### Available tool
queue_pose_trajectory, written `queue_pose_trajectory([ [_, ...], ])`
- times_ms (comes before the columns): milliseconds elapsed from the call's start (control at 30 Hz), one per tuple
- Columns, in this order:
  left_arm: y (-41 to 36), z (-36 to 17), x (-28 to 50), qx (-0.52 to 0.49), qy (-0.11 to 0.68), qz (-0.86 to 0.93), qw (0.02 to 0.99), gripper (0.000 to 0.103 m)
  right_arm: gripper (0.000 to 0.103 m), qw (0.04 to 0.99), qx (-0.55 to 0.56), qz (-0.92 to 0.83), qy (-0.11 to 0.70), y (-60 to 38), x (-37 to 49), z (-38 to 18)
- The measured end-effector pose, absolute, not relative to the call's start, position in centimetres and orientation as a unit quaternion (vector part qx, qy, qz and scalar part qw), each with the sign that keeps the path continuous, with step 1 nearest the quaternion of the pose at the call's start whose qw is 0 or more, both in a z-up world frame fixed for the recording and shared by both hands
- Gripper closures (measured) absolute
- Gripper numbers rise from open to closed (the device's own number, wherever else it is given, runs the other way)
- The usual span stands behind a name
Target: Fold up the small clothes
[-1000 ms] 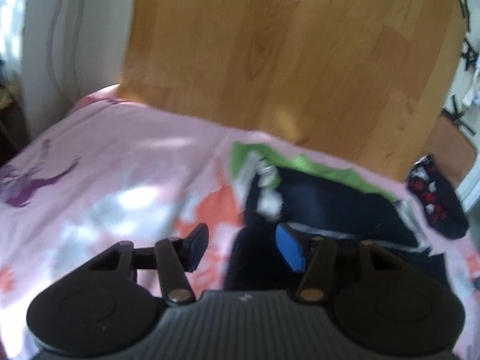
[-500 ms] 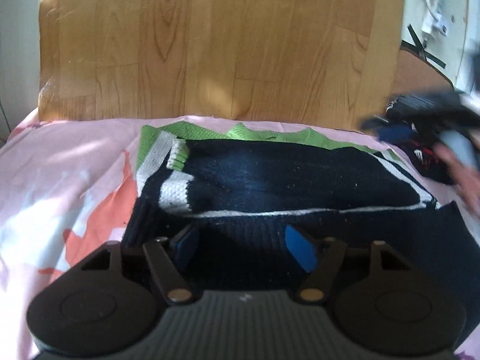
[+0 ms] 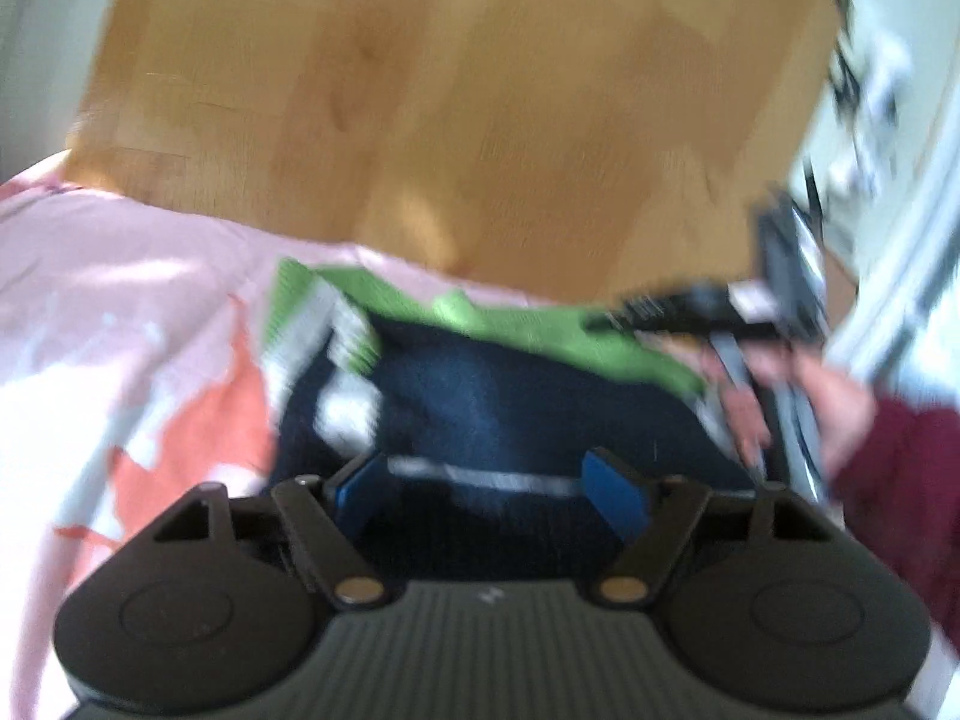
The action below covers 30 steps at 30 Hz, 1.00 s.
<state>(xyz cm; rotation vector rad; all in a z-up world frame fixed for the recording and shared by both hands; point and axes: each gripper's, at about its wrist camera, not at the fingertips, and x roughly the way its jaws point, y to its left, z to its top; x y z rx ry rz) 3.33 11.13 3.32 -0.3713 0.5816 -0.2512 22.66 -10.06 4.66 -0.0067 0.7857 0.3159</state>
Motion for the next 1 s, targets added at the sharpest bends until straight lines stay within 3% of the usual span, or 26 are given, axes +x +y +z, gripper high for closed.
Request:
queue_pose_trajectory([
  [367,21.6,3.1,0.8,-0.383,0.198,-0.005,0.902,0.029,0.091,0.92,-0.01,0.276,0.277,-11.9,3.5,12.8],
  [500,22.0,3.6,-2.1,-0.368,0.189,-0.002,0.911,0.027,0.091,0.915,-0.038,0.301,0.265,-13.6,-4.2,11.5],
  [567,21.9,3.7,-3.6,-0.358,0.19,-0.013,0.914,0.017,0.091,0.911,-0.033,0.307,0.273,-14.5,-7.0,10.1],
  [633,21.7,3.8,-4.9,-0.344,0.195,-0.02,0.918,0.014,0.09,0.908,-0.03,0.304,0.288,-15.3,-9.5,8.2],
  [767,20.8,3.5,-5.9,-0.317,0.224,-0.021,0.922,0.012,0.079,0.905,-0.004,0.291,0.31,-15.7,-11.6,5.2],
  [900,20.1,3.3,-5.3,-0.299,0.255,-0.015,0.919,0.0,0.072,0.904,0.052,0.305,0.296,-17.1,-11.8,6.4],
  [1000,19.7,2.9,-3.9,-0.282,0.273,-0.003,0.92,0.0,0.069,0.92,0.091,0.273,0.267,-19.8,-12.4,7.7],
])
